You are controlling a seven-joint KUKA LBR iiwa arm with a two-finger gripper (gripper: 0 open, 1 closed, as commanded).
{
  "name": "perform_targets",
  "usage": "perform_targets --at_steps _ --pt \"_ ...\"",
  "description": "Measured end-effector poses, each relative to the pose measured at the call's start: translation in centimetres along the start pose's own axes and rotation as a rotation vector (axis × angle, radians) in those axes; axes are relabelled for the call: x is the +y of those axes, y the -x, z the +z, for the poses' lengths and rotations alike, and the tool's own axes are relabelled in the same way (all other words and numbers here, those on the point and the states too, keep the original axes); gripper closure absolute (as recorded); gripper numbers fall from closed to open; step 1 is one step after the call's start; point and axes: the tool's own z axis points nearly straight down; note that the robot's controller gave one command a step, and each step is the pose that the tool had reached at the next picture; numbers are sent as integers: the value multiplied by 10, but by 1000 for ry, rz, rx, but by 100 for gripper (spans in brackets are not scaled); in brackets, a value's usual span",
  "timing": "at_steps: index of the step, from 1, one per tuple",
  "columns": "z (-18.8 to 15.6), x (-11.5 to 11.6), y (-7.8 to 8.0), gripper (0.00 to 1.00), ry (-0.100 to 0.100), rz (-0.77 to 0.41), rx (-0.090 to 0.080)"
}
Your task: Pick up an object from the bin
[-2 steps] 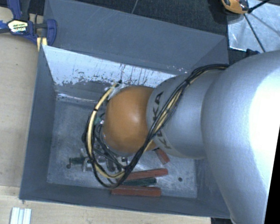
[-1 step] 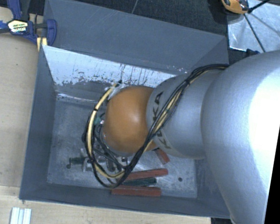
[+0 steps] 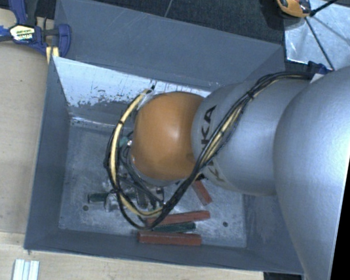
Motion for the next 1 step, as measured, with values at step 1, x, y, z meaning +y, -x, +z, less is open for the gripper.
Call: perform_targets --at_steps 1 --pt "-105 -13 37 100 1 3 -5"
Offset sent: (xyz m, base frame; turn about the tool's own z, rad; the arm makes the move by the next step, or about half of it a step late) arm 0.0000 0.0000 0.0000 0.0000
